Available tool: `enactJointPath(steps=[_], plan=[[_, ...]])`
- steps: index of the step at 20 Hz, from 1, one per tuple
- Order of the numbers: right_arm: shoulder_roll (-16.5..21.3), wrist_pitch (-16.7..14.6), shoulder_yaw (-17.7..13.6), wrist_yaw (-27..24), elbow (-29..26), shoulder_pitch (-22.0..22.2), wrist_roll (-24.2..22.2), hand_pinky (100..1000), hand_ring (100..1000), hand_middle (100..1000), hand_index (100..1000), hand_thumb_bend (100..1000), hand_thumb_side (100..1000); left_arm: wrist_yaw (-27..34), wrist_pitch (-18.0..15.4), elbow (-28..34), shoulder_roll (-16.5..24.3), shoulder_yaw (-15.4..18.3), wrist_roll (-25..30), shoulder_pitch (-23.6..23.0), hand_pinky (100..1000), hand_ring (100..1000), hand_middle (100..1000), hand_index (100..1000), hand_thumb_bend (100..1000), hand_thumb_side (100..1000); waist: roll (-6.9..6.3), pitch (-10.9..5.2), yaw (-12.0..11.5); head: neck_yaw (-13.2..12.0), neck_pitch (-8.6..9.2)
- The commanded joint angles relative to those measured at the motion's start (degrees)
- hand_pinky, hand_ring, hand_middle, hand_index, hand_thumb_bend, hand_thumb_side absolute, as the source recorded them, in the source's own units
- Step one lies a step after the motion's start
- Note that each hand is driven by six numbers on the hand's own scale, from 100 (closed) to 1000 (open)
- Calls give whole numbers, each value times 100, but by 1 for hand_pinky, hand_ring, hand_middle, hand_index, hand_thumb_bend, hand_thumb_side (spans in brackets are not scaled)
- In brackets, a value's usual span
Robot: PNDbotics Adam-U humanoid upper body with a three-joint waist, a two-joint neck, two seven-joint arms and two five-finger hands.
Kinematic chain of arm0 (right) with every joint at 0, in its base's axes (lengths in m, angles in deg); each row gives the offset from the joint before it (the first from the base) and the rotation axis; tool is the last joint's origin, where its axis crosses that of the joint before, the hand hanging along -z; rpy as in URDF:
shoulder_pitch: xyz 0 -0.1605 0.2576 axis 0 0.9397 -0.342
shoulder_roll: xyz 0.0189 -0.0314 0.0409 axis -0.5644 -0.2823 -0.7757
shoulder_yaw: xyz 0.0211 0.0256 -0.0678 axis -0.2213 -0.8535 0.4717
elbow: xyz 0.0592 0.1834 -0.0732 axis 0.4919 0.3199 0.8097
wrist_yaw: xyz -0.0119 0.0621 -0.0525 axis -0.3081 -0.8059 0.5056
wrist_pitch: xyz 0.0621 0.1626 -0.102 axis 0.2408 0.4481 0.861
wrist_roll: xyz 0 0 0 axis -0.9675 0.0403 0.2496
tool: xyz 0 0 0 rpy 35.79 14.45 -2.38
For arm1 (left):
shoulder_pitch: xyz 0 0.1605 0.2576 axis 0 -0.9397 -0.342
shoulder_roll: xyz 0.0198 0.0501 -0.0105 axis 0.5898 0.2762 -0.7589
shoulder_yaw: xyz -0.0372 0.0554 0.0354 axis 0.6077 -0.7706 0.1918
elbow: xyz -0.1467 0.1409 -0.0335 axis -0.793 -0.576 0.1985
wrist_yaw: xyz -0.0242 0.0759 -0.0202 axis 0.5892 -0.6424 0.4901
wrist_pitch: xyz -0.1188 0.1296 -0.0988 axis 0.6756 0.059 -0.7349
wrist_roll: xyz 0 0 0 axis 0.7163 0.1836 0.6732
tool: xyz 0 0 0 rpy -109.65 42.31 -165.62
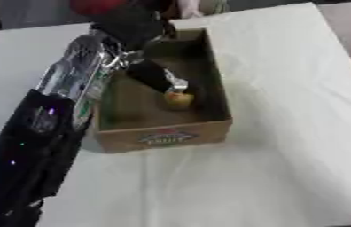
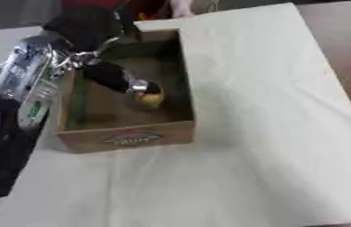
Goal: Pick up objects on the table and place them in the box.
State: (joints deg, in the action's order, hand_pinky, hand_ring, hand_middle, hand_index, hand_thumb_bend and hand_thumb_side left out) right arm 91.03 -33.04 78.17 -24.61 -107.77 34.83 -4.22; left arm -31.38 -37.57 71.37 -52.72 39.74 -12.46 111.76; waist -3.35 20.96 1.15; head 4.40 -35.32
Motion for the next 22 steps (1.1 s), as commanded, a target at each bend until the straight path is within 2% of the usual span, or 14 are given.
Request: enactJointPath(steps=[1,5,9,11,14,18,22], plan=[[113,12,-103,19,-82,-7,54,609,608,688,831,100,808,899,620,678,198,325,-1185,-181,494,562,567,732,100,884,56,-157,-42,60,-86],[115,30,-127,44,-82,24,90,609,608,689,831,100,808,2367,982,1377,365,681,-2124,-660,483,537,542,717,100,863,59,-174,-139,85,-100],[125,26,-148,61,-82,46,121,609,609,689,831,100,809,3564,1119,2052,502,1045,-2839,-1068,471,514,520,703,100,853,68,-183,-199,88,-83],[133,16,-166,73,-82,64,142,609,609,689,831,100,809,3933,1120,2336,593,1256,-3252,-1291,466,506,515,700,100,844,79,-181,-224,110,-70],[138,7,-187,92,-82,90,173,609,609,689,830,100,808,4381,943,2437,716,1528,-3988,-1585,456,495,511,700,100,834,92,-175,-249,143,-73],[132,-3,-206,108,-82,104,202,609,609,689,828,100,807,5043,535,2450,834,1766,-4868,-2063,449,482,506,698,100,844,95,-167,-291,131,-84],[122,-10,-229,113,-82,102,228,608,609,688,825,100,807,5759,-13,2451,920,1778,-5174,-2751,452,482,510,705,100,874,108,-145,-325,109,-63]])
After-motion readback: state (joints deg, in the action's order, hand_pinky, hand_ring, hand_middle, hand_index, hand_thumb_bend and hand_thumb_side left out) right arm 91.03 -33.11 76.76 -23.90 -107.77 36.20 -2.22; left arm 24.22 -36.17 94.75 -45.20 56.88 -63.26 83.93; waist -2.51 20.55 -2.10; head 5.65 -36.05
